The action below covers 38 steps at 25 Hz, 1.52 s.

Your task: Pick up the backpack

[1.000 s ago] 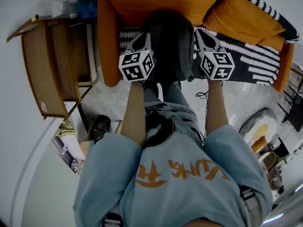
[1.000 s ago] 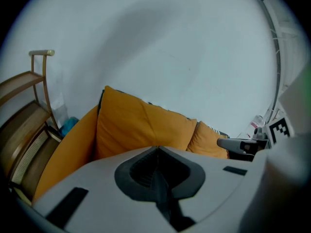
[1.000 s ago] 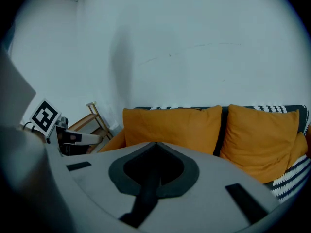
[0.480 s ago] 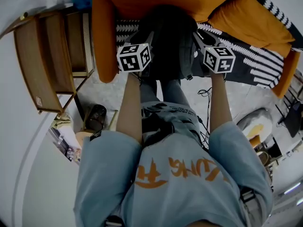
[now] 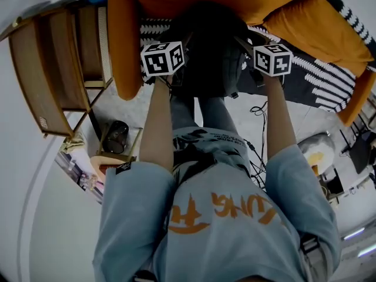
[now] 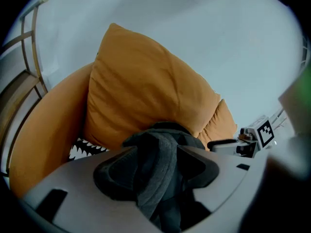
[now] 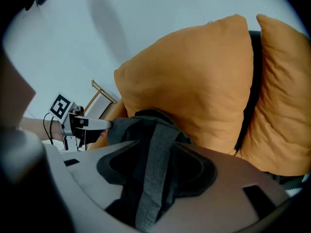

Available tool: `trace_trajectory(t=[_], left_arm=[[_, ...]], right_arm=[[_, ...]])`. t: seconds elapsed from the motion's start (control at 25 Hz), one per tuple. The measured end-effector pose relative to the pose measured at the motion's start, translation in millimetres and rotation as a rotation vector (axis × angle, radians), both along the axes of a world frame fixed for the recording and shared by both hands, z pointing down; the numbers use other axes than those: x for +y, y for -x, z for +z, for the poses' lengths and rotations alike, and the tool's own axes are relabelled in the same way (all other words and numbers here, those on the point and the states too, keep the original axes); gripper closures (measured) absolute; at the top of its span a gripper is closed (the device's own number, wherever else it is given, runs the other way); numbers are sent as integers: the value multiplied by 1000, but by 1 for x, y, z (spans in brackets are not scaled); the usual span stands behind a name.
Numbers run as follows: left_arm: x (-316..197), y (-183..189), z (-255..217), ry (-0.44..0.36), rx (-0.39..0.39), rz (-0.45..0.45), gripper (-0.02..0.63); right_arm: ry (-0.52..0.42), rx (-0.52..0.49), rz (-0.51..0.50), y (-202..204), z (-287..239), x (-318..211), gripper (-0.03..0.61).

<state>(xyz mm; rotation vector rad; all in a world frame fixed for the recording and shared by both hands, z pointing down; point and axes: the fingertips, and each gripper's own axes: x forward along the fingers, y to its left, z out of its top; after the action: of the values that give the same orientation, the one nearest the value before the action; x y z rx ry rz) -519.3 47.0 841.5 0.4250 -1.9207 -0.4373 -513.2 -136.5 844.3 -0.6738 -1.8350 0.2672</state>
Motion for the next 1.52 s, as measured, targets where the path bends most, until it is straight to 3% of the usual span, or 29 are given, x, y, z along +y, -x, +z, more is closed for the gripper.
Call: trace_trajectory(t=[0.16,0.48,0.6,0.64,0.76,1.08,1.52], left_arm=[[-13,0,27,-25,44,109,350],[-33,-7,45,-114,96,162,354],[-46,-15,45,-115,99,277,450],[-51,-20,42,-109,92,328,508],[-60,-29,31,-83,51,417,550],[-60,-30,-35,-180,-91,429,569],[-43,-73,-120,-230,-233,450,572]], right_arm=[[39,68,-1,4,32,4,357],[127,123,23,2,50,26,370],[130,125,49,6,43,31,454],[141,131,62,5,40,32,488],[194,141,105,-1,28,39,522],[275,63,125,-32,-19,53,548],[284,-149,124,-85,-104,72,549]])
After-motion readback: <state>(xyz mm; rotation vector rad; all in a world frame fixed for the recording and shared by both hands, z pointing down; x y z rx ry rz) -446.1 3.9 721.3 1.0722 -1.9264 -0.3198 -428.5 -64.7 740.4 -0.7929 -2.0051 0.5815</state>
